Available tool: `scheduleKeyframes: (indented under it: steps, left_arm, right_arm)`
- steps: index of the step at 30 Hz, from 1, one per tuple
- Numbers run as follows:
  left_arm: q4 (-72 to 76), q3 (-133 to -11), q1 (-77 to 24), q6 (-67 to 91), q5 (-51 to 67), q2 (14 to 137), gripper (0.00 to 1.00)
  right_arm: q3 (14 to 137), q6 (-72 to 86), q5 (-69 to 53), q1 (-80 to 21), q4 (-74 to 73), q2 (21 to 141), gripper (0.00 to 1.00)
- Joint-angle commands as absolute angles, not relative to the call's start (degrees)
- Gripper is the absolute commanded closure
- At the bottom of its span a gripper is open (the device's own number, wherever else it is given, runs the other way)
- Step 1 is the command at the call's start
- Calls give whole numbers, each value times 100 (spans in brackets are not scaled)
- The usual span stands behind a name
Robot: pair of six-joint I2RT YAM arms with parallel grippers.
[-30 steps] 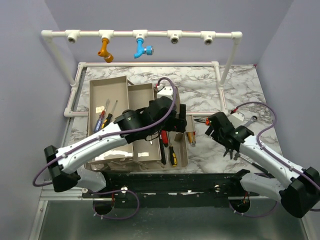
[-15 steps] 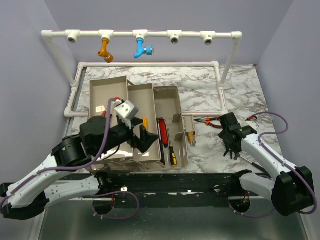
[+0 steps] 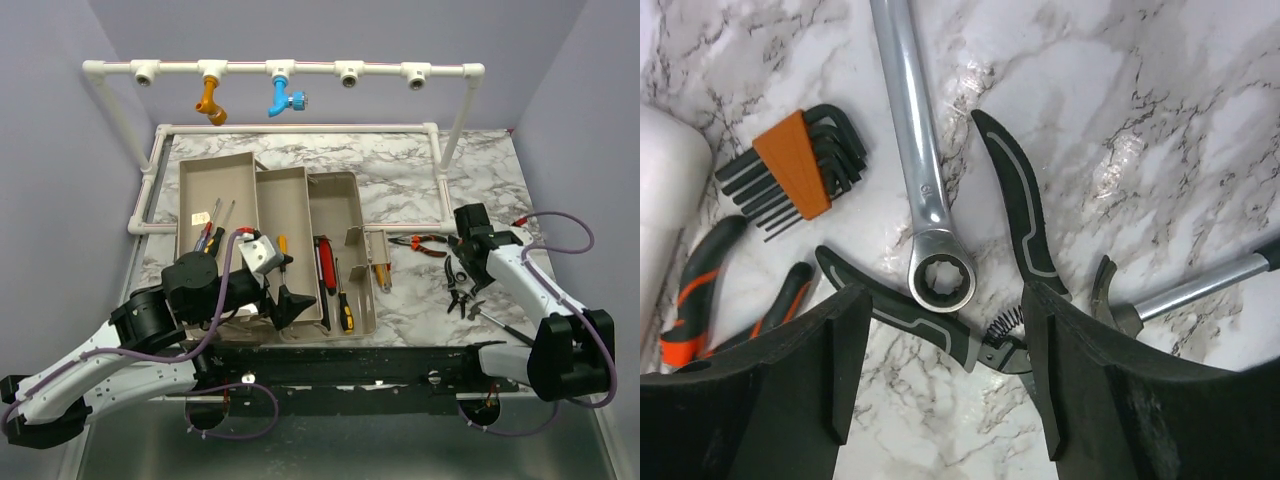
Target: Pack the tool kit
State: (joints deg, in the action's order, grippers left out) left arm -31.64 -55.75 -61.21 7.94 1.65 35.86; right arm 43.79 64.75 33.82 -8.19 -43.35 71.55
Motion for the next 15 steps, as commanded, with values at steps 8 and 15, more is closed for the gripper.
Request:
scheduleKeyframes:
  steps: [8,15]
  left_arm:
    - [-2747,-5243,-6095,974,689,3269,1]
    - [-2683,-5179,-5957,1202,875,3084,2]
  right_arm:
    - [4320,8590,3360,-549,-6089,6660,21]
    - [3862,9215,3081,-146,-6203,6270,16]
